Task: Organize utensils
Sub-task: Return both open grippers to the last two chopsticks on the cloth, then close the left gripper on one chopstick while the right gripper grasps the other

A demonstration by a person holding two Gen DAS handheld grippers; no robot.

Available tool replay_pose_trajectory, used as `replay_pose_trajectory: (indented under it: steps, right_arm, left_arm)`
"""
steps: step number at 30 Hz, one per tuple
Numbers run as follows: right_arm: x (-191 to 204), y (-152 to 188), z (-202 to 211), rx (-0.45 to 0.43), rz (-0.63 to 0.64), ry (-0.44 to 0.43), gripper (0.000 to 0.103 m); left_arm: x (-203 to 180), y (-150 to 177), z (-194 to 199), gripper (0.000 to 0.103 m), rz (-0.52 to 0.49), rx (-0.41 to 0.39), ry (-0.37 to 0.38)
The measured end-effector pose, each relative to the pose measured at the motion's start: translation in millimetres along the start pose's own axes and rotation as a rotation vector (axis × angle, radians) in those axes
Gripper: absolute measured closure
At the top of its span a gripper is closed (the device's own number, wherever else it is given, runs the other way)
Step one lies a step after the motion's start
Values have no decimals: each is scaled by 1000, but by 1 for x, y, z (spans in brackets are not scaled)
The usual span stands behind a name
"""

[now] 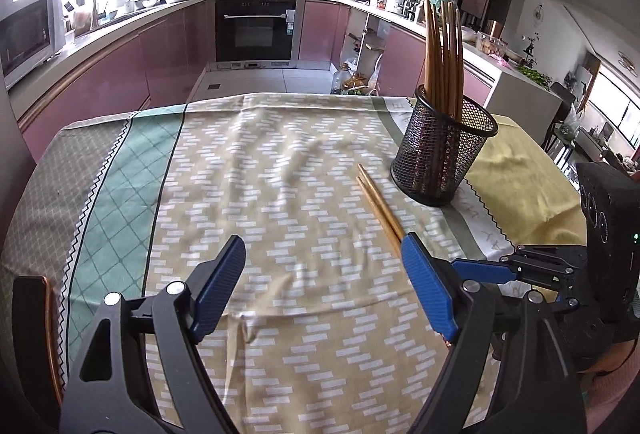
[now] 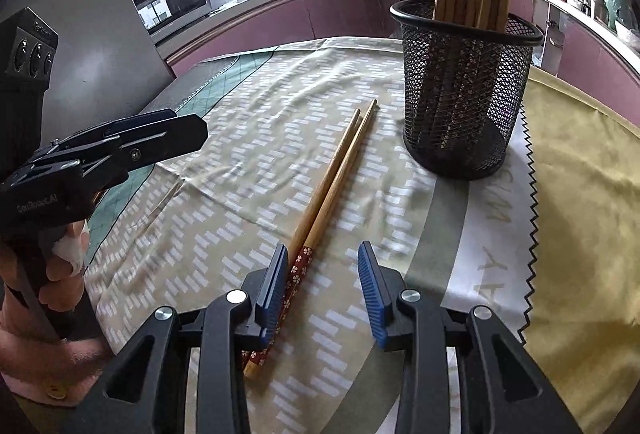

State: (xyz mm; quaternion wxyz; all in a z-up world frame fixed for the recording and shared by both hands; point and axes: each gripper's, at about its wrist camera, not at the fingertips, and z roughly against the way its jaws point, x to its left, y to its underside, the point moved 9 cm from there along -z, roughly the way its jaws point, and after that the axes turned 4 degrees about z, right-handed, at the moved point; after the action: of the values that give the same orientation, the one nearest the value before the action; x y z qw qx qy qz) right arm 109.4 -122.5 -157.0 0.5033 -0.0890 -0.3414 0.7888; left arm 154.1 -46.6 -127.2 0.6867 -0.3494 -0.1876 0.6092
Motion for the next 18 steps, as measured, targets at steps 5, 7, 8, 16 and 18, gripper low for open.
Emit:
replay_pose_trajectory:
  steps: [5, 7, 8, 16, 18]
  right_arm:
    - [-2, 0, 1, 3, -5, 18, 70]
    - [-3, 0, 2, 5, -13, 21, 71]
    - [-4, 0, 2, 6, -18, 24, 72]
    - [-13, -5, 1, 16, -36, 24, 73]
    - [-13, -8, -2, 19, -30, 30, 73]
  left_arm:
    - [-2, 4, -3, 24, -4, 11, 5]
    - [-4, 5, -4, 24, -9, 15, 8]
    - [-4, 6, -5, 24, -12, 18, 9]
    - [-9, 12, -16, 24, -20, 45, 17]
    - [-9, 12, -18, 24, -19, 50, 17]
